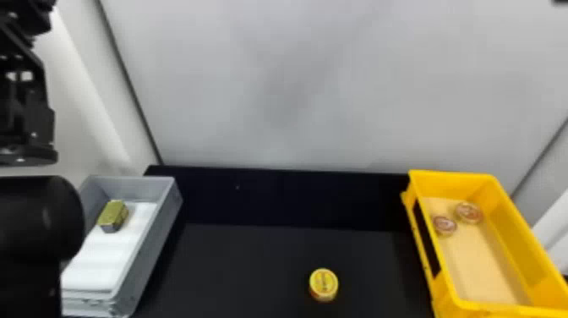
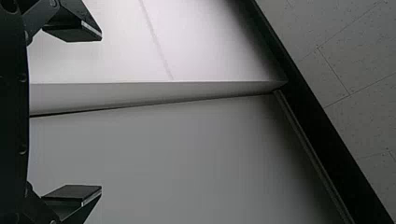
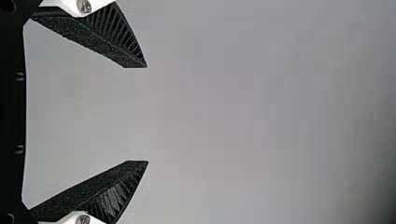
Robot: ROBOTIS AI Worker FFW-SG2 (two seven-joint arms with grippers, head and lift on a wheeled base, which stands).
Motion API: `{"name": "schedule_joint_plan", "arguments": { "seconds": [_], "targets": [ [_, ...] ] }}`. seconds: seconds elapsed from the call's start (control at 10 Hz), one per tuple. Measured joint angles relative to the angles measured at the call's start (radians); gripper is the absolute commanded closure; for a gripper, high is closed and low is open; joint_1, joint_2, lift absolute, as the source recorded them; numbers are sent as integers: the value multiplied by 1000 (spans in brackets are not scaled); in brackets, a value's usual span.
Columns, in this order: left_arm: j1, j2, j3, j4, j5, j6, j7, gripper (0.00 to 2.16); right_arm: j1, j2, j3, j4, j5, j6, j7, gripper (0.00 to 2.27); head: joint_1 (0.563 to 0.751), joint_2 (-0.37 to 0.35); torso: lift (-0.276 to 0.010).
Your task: Pick up the round yellow can and place it in the yellow rectangular box
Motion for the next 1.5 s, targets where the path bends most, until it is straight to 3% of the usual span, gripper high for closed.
{"name": "schedule_joint_plan", "arguments": {
  "seconds": [0.3,0.4,0.6,0.7,0.9,1.2,1.5],
  "targets": [
    [-4,-3,-5,3,1,-2,0,124,26,39,-2,85,23,186,177,42,663,54,-10],
    [-7,-3,-8,3,1,-2,0,124,15,47,1,127,81,262,329,48,663,54,-10],
    [-15,-4,-16,6,1,-2,1,124,-4,56,23,256,350,355,759,50,663,54,-10],
    [-19,-5,-21,9,1,-4,2,124,5,59,29,323,470,350,886,50,663,54,-10],
    [-24,-10,-27,15,2,-10,3,124,51,77,16,431,539,281,940,51,663,54,-10],
    [-36,-21,-44,32,2,-18,5,124,71,103,19,617,450,170,921,51,663,54,-10],
    [-49,-30,-64,52,5,-26,5,124,30,108,118,834,388,102,940,51,663,54,-10]
  ]
}}
